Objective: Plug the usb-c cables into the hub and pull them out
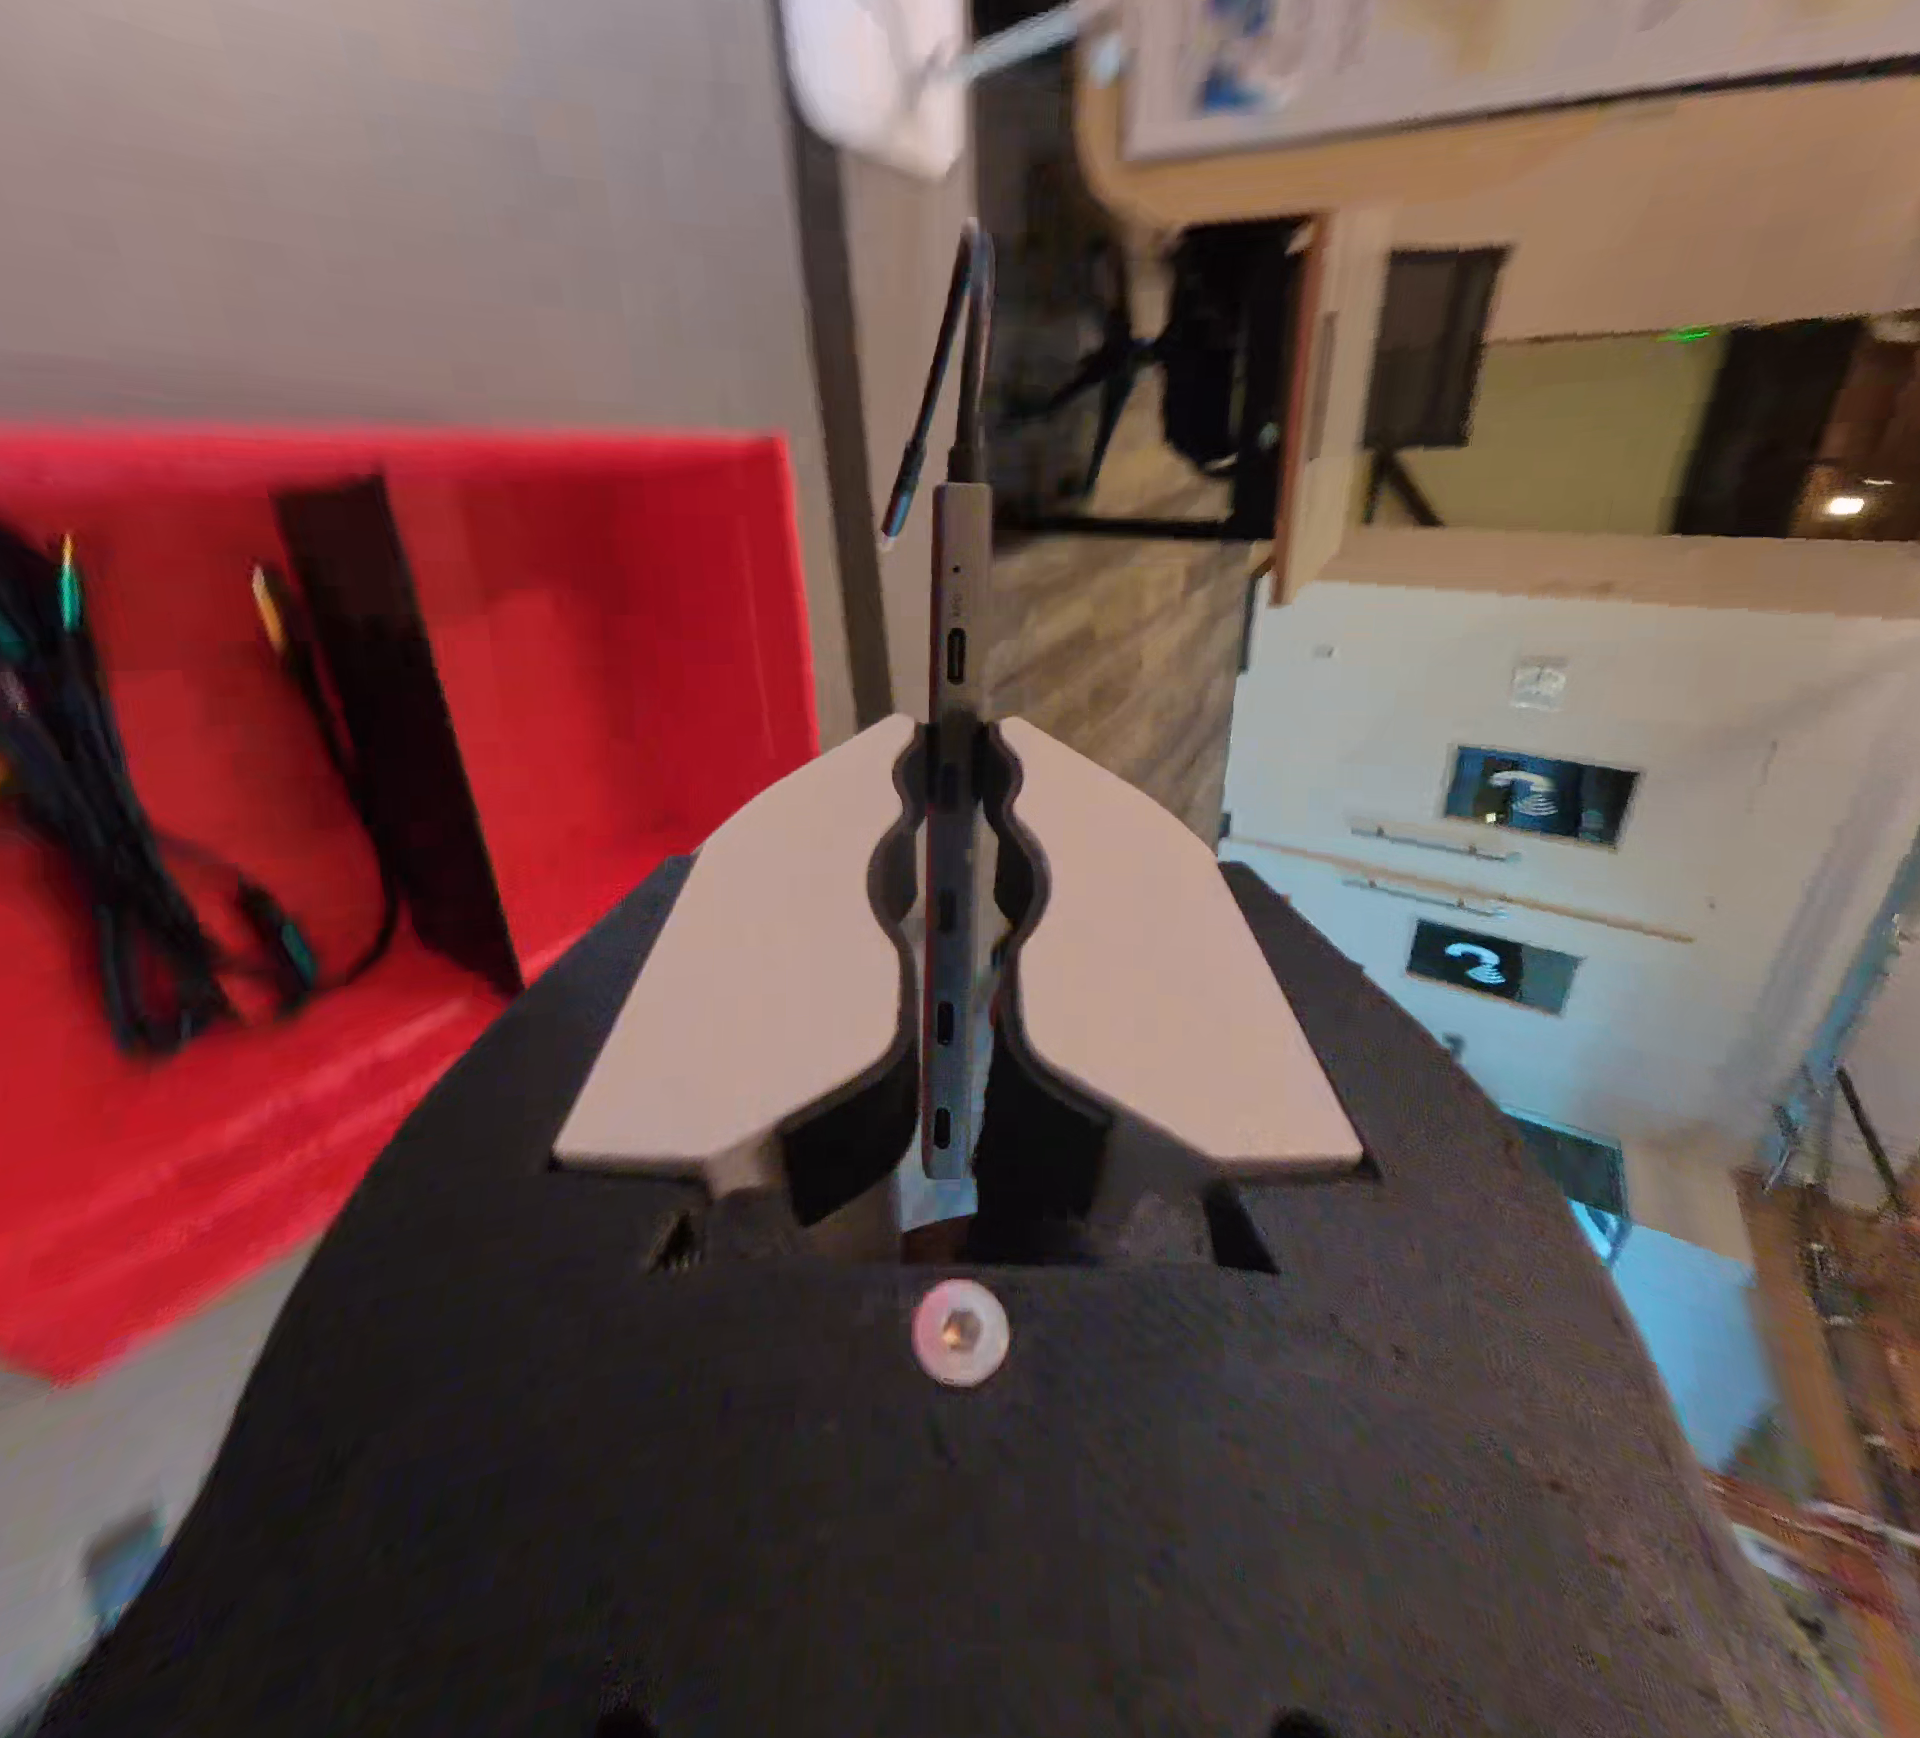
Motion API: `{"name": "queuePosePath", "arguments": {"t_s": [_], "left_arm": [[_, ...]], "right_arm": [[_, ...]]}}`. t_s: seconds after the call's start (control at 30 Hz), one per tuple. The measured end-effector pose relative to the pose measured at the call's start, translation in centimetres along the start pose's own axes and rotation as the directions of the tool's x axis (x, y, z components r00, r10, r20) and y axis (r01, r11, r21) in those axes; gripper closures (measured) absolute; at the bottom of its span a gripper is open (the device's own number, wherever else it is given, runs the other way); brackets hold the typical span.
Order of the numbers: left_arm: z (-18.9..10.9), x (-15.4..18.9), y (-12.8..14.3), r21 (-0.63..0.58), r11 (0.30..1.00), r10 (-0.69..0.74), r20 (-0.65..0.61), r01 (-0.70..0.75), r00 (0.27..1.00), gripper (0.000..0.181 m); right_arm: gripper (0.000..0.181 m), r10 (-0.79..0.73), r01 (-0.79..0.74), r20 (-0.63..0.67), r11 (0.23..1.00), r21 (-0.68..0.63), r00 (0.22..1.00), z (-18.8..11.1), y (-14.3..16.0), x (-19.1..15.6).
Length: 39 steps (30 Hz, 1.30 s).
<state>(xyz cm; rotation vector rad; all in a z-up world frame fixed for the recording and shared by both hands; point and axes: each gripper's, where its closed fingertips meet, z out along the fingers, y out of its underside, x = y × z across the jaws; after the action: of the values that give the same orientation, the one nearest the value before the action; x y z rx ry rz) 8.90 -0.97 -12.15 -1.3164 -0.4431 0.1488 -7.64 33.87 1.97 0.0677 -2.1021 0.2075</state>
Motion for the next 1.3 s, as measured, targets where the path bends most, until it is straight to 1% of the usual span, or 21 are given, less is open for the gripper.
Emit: {"name": "queuePosePath", "arguments": {"t_s": [0.1, 0.17, 0.23, 0.3, 0.4, 0.47, 0.53, 0.6, 0.7, 0.83, 0.9, 0.97, 1.03, 1.1, 1.17, 1.23, 1.3], "left_arm": [[0.0, 0.0, 0.0, 0.002, 1.000, -0.005, 0.000, 0.005, 1.000, 0.126], [-0.1, 0.0, -0.1, 0.007, 1.000, -0.001, 0.002, 0.001, 1.000, 0.125], [-0.1, 0.0, -0.1, 0.009, 1.000, -0.005, 0.000, 0.005, 1.000, 0.126], [-0.1, 0.0, -0.2, 0.011, 1.000, -0.011, -0.005, 0.012, 1.000, 0.126], [-0.1, -0.1, -0.1, 0.008, 1.000, -0.016, -0.007, 0.016, 1.000, 0.126], [-0.1, 0.0, -0.1, 0.010, 1.000, -0.008, -0.001, 0.008, 1.000, 0.126], [-0.1, 0.0, -0.2, 0.011, 1.000, -0.002, 0.003, 0.002, 1.000, 0.126], [-0.1, -0.1, -0.1, 0.007, 1.000, -0.003, 0.003, 0.003, 1.000, 0.126], [-0.1, -0.1, -0.1, 0.007, 1.000, -0.009, 0.002, 0.009, 1.000, 0.126], [-0.1, -0.1, -0.2, 0.014, 1.000, -0.008, 0.001, 0.008, 1.000, 0.126], [-0.1, -0.1, -0.1, 0.008, 1.000, -0.009, 0.001, 0.009, 1.000, 0.126], [-0.1, 0.0, -0.1, 0.010, 1.000, 0.001, -0.001, -0.001, 1.000, 0.126], [-0.1, 0.2, -0.1, 0.009, 1.000, 0.015, -0.004, -0.015, 1.000, 0.126], [-0.1, 0.3, -0.1, 0.007, 1.000, 0.023, -0.008, -0.023, 1.000, 0.126], [0.0, 0.3, -0.1, 0.004, 1.000, 0.028, -0.007, -0.028, 1.000, 0.126], [0.0, 0.4, 0.0, 0.002, 0.999, 0.034, -0.007, -0.034, 0.999, 0.126], [0.0, 0.4, 0.0, 0.002, 0.999, 0.038, -0.004, -0.038, 0.999, 0.126]], "right_arm": [[0.172, -0.074, 0.099, 0.185, 0.987, -0.129, 0.980, 2.2, 2.4, -2.1], [0.172, -0.061, 0.127, 0.313, 0.972, -0.195, 0.948, 3.4, 4.0, -3.7], [0.172, -0.015, 0.136, 0.428, 0.958, -0.253, 0.904, 4.4, 5.3, -5.2], [0.172, 0.035, 0.127, 0.503, 0.950, -0.284, 0.864, 5.7, 5.9, -6.4], [0.172, 0.075, 0.088, 0.548, 0.960, -0.265, 0.833, 8.5, 5.7, -8.0], [0.172, 0.106, 0.034, 0.556, 0.971, -0.235, 0.824, 10.6, 5.2, -9.1], [0.172, 0.148, -0.006, 0.558, 0.969, -0.249, 0.816, 12.5, 5.8, -10.0], [0.172, 0.208, -0.069, 0.576, 0.965, -0.253, 0.791, 13.9, 6.2, -11.3], [0.172, 0.284, -0.147, 0.594, 0.952, -0.270, 0.753, 15.4, 7.0, -13.2], [0.171, 0.367, -0.225, 0.599, 0.927, -0.300, 0.711, 16.4, 7.4, -15.0], [0.164, 0.403, -0.240, 0.589, 0.911, -0.336, 0.701, 16.5, 7.8, -15.5], [0.143, 0.443, -0.274, 0.584, 0.892, -0.359, 0.680, 16.2, 7.7, -15.8], [0.135, 0.474, -0.332, 0.558, 0.879, -0.341, 0.681, 16.0, 7.4, -15.2], [0.129, 0.495, -0.402, 0.530, 0.869, -0.290, 0.689, 15.4, 6.6, -14.1], [0.121, 0.522, -0.475, 0.472, 0.851, -0.226, 0.711, 14.8, 5.7, -12.3], [0.117, 0.564, -0.567, 0.382, 0.815, -0.118, 0.732, 13.7, 4.1, -9.9], [0.116, 0.617, -0.649, 0.276, 0.760, 0.032, 0.737, 11.8, 1.8, -7.2]]}}
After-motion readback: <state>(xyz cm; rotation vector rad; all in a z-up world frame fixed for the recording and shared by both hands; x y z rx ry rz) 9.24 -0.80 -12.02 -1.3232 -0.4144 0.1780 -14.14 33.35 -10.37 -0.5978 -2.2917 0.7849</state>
